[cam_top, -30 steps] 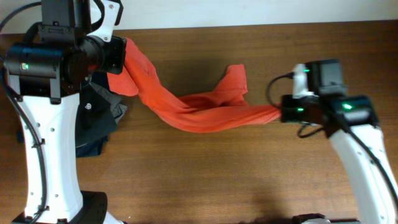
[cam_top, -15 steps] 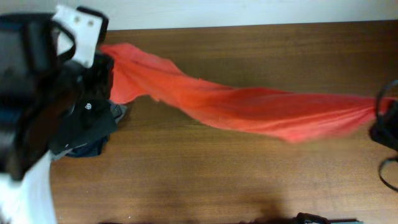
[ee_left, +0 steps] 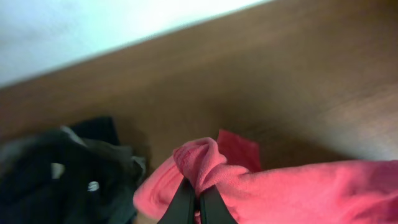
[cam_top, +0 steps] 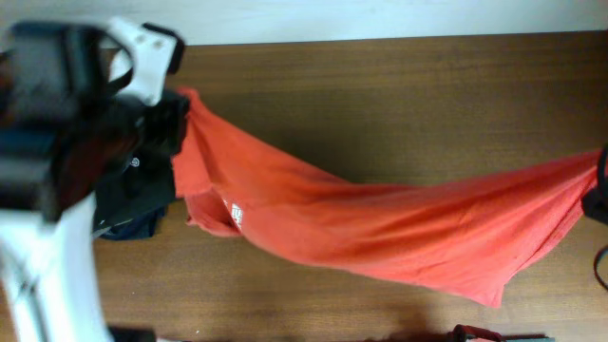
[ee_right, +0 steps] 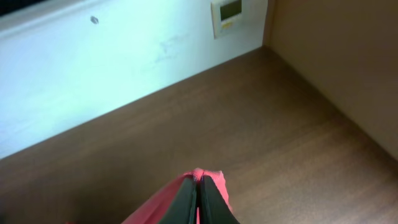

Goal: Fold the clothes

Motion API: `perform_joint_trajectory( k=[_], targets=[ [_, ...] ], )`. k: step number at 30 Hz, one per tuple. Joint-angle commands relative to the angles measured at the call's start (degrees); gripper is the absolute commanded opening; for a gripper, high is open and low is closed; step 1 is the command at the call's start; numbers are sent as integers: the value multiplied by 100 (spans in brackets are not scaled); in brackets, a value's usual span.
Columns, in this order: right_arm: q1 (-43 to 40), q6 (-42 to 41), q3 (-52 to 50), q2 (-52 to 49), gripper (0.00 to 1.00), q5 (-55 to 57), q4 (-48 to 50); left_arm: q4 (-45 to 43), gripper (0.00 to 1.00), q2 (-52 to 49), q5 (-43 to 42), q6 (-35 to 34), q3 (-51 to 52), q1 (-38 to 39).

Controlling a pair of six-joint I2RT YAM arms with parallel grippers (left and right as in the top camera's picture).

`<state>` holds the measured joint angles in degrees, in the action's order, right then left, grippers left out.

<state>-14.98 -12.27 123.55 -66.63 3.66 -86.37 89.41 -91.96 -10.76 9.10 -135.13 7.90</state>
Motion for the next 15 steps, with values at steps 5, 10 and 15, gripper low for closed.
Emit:
perform_joint_trajectory(
  k=[5,10,15],
  targets=[
    [-46,66,33,-619,4,85,94,-505,1,-1803,-315,-50,192,-4],
    [-42,343,33,-1154,4,-195,323,-638,12,-2826,-614,-48,192,-4],
    [-42,391,33,-1453,4,-197,369,-420,43,-3259,-625,-48,192,-2]
  ],
)
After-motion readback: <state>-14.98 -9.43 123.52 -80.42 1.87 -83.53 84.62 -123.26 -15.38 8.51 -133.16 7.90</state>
